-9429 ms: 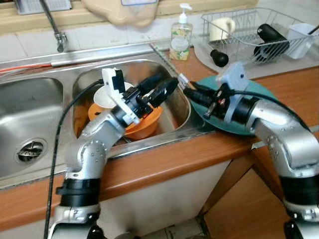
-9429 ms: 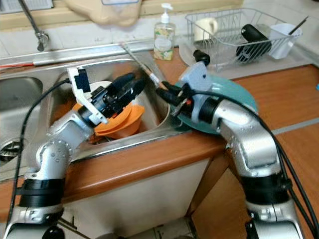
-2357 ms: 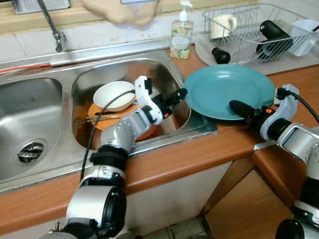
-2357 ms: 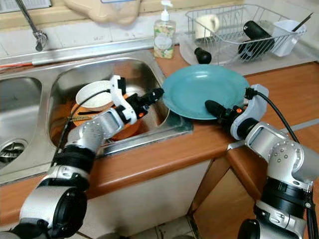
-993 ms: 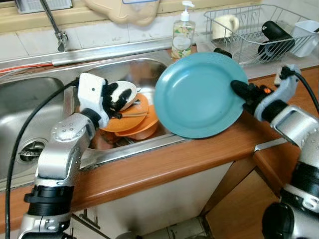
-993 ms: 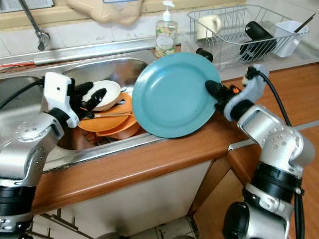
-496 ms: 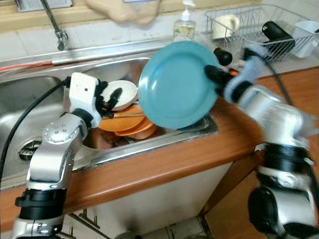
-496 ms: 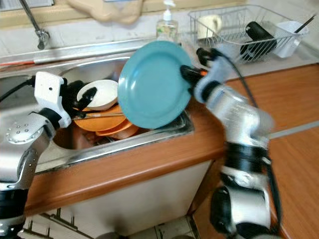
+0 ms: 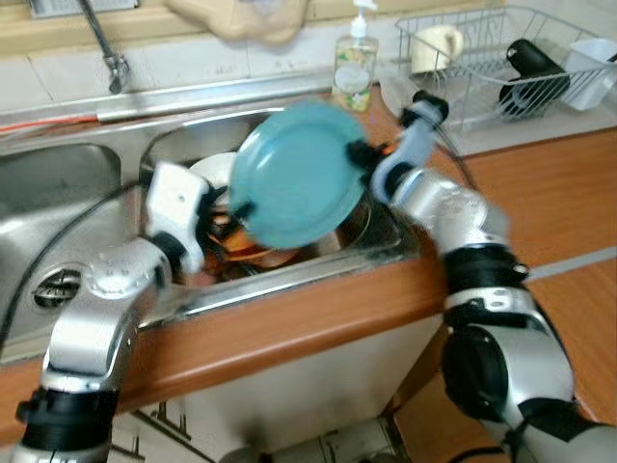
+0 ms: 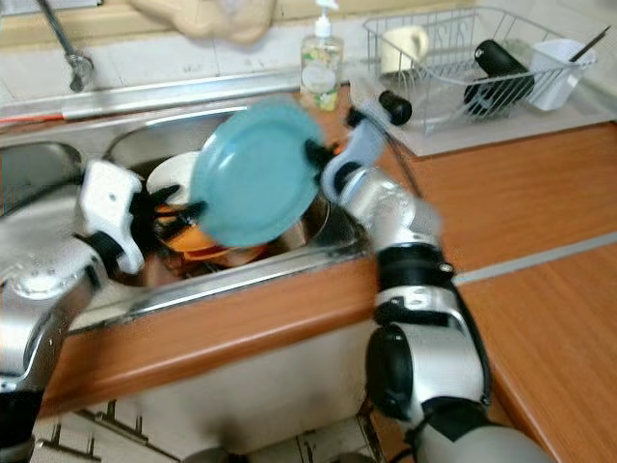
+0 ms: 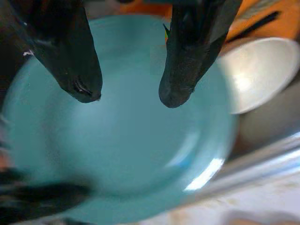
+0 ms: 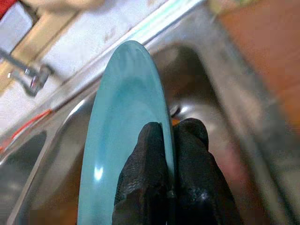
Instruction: Kitchen organization
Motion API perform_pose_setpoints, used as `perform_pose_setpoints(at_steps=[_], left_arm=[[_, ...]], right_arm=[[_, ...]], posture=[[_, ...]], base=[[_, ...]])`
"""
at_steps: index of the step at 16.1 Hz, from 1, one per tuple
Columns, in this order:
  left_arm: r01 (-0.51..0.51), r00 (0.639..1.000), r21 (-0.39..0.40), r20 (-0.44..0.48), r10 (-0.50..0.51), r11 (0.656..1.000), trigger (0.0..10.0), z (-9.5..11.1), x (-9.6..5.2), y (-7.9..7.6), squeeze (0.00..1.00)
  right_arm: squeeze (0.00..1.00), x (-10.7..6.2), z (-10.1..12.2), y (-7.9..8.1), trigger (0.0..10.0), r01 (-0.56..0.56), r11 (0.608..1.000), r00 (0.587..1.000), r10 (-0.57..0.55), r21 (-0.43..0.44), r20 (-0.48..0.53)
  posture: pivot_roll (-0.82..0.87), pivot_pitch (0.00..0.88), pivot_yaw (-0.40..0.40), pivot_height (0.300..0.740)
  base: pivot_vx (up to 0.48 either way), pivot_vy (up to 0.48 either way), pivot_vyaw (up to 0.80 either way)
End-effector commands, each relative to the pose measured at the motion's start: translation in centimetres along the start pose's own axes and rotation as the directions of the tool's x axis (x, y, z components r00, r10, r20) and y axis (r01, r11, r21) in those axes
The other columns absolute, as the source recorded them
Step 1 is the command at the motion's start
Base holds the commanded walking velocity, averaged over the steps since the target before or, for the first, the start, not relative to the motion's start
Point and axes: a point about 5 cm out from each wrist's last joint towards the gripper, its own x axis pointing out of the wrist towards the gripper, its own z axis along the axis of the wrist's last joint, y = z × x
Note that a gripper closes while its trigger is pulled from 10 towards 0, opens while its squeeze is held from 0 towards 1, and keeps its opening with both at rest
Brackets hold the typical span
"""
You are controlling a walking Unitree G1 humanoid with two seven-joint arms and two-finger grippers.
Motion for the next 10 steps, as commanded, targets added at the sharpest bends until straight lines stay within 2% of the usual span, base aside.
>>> perform_pose_setpoints(at_steps=[1, 2, 5, 6, 7, 9, 10], left_arm=[[0.06, 0.998, 0.016, -0.006, -0.06, 0.998, 10.0, 0.2, -0.3, -0.6, 0.0], [0.085, 0.996, 0.018, -0.025, -0.084, 0.996, 10.0, 0.0, -0.5, -0.8, 0.0], [0.081, 0.996, 0.017, -0.041, -0.08, 0.997, 10.0, -0.2, -0.7, -0.6, 0.0], [0.084, 0.995, 0.018, -0.046, -0.083, 0.996, 10.0, -0.2, -0.7, -0.6, 0.0], [0.088, 0.995, 0.019, -0.05, -0.087, 0.996, 10.0, -0.2, -0.6, -0.6, 0.0], [0.088, 0.995, 0.02, -0.052, -0.086, 0.996, 10.0, -0.2, -0.5, -0.6, 0.0], [0.083, 0.995, 0.021, -0.052, -0.082, 0.996, 10.0, -0.2, -0.4, -0.6, 0.0]], right_arm=[[0.0, 0.3, 0.5, 0.9, 0.0, -0.033, 0.999, 0.999, 0.033, 0.002, 0.02], [0.0, 0.8, -0.6, 0.9, 0.0, -0.033, 0.999, 0.999, 0.034, 0.012, -0.018], [0.0, 1.3, -1.8, 1.1, 0.0, -0.032, 0.999, 0.998, 0.032, 0.001, -0.062], [0.0, 1.4, -2.1, 1.1, 3.5, -0.022, 1.0, 0.997, 0.022, 0.001, -0.075], [0.0, 1.6, -2.9, 1.0, 10.0, 0.01, 1.0, 0.994, -0.011, -0.013, -0.112], [0.0, 1.8, -3.5, 0.8, 10.0, 0.027, 0.999, 0.99, -0.031, -0.027, -0.137], [0.79, 1.8, -3.8, 0.6, 10.0, 0.04, 0.999, 0.988, -0.044, -0.036, -0.15]], posture=[[-0.12, 0.0, 0.014, 0.74], [-0.12, 0.0, 0.013, 0.74], [-0.12, 0.0, 0.013, 0.74], [-0.12, 0.0, 0.015, 0.74], [-0.12, 0.0, 0.016, 0.74], [-0.12, 0.0, 0.019, 0.74], [-0.12, 0.0, 0.018, 0.74]], base=[[0.0, 0.0, 0.0], [0.0, 0.0, 0.0], [0.0, 0.0, 0.0], [0.0, 0.0, 0.0], [0.0, 0.0, 0.0], [0.0, 0.0, 0.0], [0.0, 0.0, 0.0]])
